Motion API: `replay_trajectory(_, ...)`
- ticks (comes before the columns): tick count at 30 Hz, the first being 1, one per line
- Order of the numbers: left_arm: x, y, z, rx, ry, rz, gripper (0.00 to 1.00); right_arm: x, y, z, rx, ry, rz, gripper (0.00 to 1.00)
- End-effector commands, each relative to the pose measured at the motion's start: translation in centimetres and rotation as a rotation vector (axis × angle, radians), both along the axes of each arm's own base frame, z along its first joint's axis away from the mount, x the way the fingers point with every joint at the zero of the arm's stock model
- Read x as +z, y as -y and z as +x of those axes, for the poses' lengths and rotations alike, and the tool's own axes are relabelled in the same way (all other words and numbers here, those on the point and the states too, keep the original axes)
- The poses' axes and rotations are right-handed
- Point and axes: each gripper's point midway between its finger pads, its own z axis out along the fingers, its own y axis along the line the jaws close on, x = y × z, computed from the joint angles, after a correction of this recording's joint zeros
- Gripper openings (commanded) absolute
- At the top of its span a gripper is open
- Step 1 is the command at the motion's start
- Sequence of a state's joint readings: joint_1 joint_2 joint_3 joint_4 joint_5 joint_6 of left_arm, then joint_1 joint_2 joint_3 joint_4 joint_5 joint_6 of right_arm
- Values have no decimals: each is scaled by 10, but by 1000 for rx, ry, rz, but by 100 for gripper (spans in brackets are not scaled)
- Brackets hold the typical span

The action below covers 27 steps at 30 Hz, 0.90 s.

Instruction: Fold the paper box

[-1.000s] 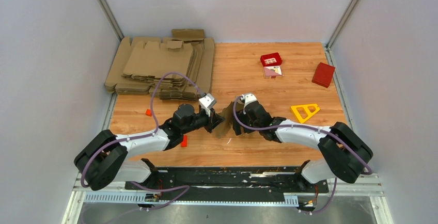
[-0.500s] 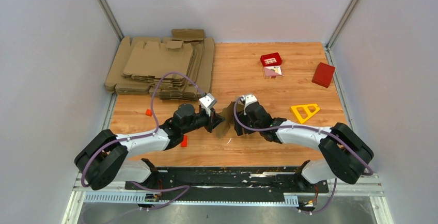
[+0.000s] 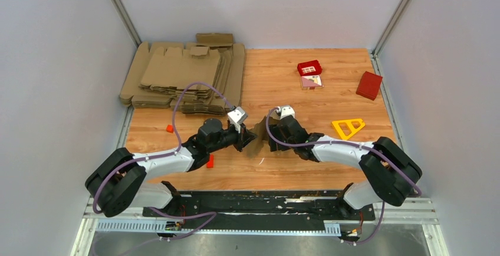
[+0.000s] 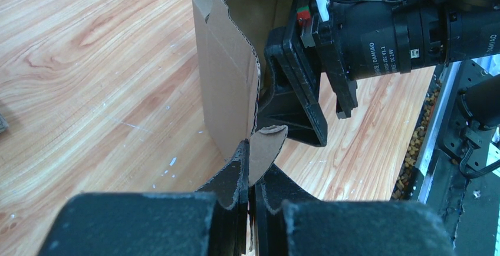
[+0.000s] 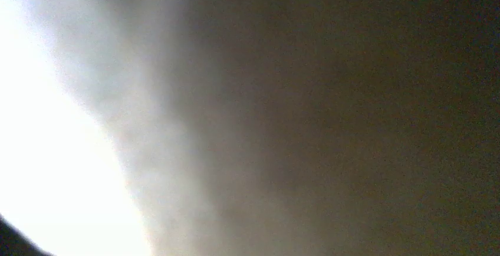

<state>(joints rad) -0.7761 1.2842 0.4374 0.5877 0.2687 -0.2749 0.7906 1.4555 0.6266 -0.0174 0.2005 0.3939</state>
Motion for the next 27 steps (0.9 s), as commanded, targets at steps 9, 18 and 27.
replay_trajectory(9,12,10,0,-26,4,-35,7,19,1,8,-118,66,-8,76)
replay_trajectory(18,14,9,1,-20,11,-31,7,26,-2,-7,-74,81,-19,87)
replay_trajectory(27,17,6,1,-9,24,-27,7,34,15,-5,-149,86,-64,100)
